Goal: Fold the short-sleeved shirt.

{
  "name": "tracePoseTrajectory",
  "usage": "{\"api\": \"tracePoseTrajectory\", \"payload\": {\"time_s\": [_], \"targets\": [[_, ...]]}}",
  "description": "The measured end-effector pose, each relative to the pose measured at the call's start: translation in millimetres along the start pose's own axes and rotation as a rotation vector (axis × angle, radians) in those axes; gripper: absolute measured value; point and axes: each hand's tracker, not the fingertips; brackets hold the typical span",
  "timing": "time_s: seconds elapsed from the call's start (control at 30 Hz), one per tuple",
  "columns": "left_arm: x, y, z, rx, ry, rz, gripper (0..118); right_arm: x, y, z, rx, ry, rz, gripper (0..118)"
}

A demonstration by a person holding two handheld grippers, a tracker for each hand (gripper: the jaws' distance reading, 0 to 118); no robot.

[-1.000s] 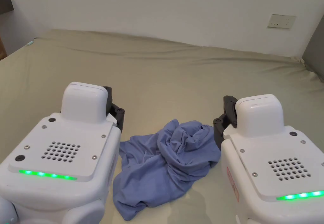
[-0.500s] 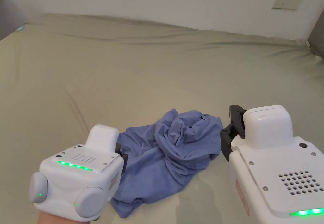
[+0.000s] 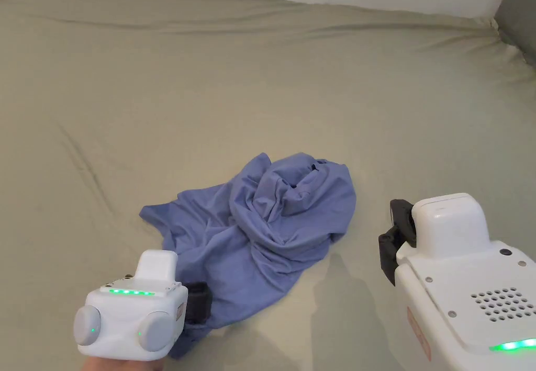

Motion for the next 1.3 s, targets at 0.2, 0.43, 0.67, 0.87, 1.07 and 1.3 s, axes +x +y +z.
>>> {"api": "tracePoseTrajectory", "payload": {"time_s": [0.2, 0.43, 0.67, 0.87, 1.07, 1.3], "targets": [[7.8, 1.1, 31.7, 0.073, -0.052, -0.058, 6, 2.5, -1.1, -60.6, -0.118, 0.053, 0.017, 0], [6.8, -4.5, 66.5, 0.143, -0.047, -0.102, 6, 10.2, -2.7, -189.9, -0.3, 0.141, 0.017, 94], [-9.0, -15.3, 77.7, 0.14, -0.046, -0.07, 6, 21.7, -48.2, -315.0, -0.509, 0.069, 0.028, 114], [-16.2, -21.4, 71.3, 0.112, -0.041, -0.058, 6, 8.7, -55.6, -315.5, -0.509, 0.139, -0.014, 91], [-15.7, -18.1, 77.3, 0.141, -0.035, -0.068, 6, -22.7, -48.7, -280.9, -0.466, 0.211, 0.15, 4], [-42.9, 4.8, 137.7, 0.321, 0.015, -0.007, 6, 29.5, -6.1, -210.8, -0.361, 0.201, -0.129, 4]]}}
